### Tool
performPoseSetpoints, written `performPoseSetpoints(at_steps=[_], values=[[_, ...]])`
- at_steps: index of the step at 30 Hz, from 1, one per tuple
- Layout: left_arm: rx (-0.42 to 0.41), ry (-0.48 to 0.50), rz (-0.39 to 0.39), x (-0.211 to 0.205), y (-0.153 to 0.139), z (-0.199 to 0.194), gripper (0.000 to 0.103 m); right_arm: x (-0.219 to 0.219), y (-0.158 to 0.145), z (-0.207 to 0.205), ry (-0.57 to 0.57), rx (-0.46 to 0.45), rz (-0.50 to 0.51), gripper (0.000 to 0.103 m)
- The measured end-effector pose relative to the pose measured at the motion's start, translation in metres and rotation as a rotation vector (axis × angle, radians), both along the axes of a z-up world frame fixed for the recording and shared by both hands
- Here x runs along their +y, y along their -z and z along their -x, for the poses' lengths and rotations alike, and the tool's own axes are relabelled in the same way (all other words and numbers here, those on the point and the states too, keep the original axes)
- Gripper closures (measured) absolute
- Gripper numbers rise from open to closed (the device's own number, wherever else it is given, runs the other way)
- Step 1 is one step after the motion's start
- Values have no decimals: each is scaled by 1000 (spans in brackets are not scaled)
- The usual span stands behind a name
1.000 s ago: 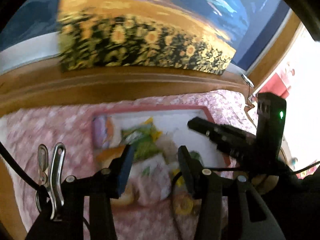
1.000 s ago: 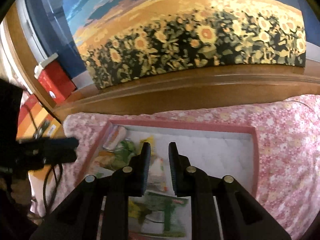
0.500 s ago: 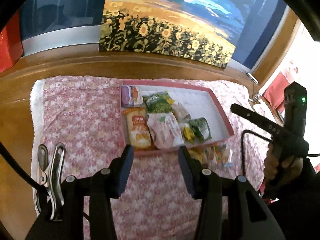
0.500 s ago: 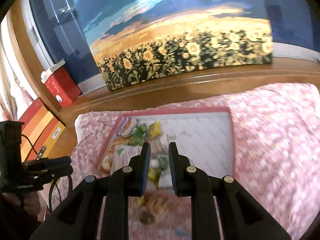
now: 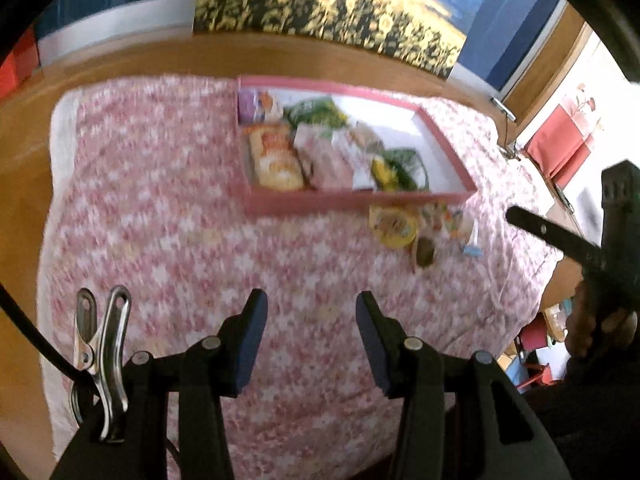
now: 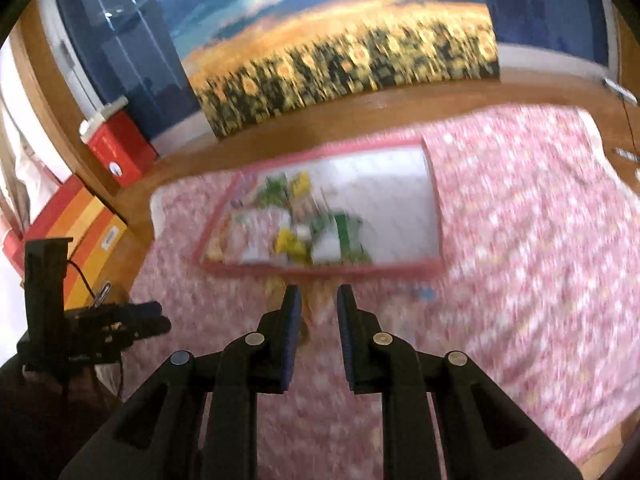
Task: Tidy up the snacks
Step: 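Withdraw both open tools from the tray toward the remaining snacks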
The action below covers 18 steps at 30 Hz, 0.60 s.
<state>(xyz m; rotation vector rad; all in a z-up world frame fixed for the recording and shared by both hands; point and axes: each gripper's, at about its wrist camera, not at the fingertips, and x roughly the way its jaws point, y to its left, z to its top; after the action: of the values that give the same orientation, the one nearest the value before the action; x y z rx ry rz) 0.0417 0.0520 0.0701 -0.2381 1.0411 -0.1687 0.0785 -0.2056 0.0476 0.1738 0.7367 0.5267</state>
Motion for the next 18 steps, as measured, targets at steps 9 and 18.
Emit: performPoseSetpoints(at_steps=[9,18], values=[[68,20,2,-9,33,14,55,-9,47,19,31,167,60,83],[56,6,48,-7,34,25,54,-8,51,13,74,142,85,80]])
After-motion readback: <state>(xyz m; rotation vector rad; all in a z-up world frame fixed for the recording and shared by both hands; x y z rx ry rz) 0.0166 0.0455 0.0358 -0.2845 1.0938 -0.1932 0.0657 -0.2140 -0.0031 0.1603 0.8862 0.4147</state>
